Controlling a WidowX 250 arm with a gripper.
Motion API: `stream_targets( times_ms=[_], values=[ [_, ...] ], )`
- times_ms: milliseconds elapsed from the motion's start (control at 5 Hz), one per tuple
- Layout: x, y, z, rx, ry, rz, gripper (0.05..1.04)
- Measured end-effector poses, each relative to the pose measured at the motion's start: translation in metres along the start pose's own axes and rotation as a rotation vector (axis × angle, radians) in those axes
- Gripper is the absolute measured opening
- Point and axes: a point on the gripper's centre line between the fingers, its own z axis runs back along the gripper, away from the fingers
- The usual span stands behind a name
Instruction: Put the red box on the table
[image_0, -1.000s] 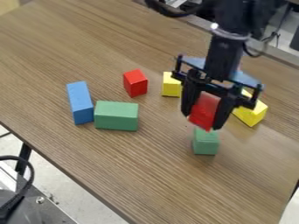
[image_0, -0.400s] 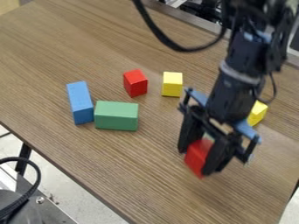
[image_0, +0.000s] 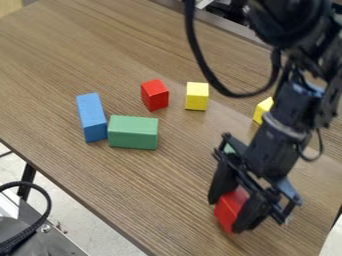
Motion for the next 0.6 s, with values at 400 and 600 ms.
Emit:
stream_targets(
  times_ms=[400, 600],
  values=[
    [0.011, -0.003, 0.002, -0.011, -0.058, 0.049, 0.987],
    [-0.009, 0.007, 0.027, -0.051, -0.17, 0.068, 0.999]
  ],
)
